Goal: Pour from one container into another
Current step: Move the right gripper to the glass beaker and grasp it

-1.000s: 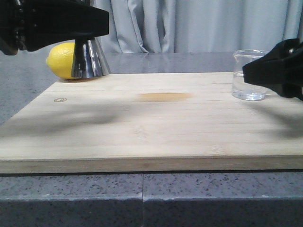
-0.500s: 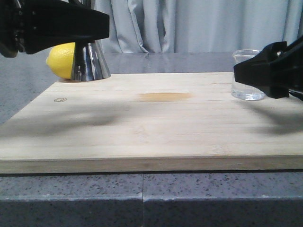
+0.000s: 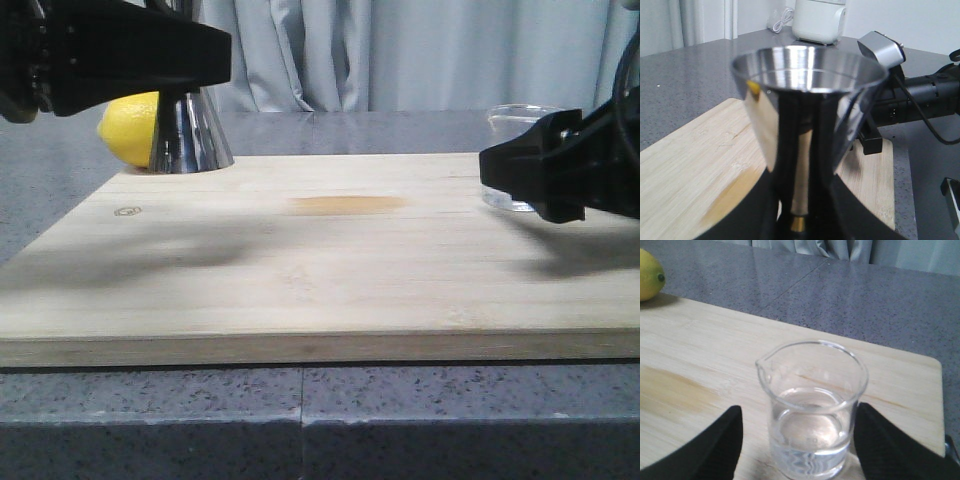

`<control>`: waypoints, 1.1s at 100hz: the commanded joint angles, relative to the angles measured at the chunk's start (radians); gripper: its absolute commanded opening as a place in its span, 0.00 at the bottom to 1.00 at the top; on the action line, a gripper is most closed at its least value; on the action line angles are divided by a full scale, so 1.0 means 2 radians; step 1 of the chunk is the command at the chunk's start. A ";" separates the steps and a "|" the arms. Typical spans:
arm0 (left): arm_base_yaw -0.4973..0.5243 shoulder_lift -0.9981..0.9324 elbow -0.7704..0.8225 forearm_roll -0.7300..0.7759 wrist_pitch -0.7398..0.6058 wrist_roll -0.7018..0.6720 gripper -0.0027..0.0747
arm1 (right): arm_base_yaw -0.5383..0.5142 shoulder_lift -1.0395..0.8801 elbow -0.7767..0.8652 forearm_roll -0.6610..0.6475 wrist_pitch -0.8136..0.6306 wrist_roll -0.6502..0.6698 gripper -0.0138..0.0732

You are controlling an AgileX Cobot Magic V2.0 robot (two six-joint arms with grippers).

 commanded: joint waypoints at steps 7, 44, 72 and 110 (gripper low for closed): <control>0.001 -0.017 -0.014 -0.022 -0.033 -0.005 0.01 | 0.000 0.008 -0.012 -0.004 -0.066 -0.004 0.66; 0.001 -0.017 -0.014 -0.021 -0.033 -0.005 0.01 | 0.000 0.027 -0.012 0.011 -0.103 -0.005 0.61; 0.001 -0.017 -0.014 -0.013 -0.033 -0.006 0.01 | -0.014 0.027 -0.012 0.011 -0.103 -0.009 0.58; 0.001 -0.017 -0.014 -0.013 -0.033 -0.010 0.01 | -0.014 0.027 -0.012 0.011 -0.109 -0.009 0.57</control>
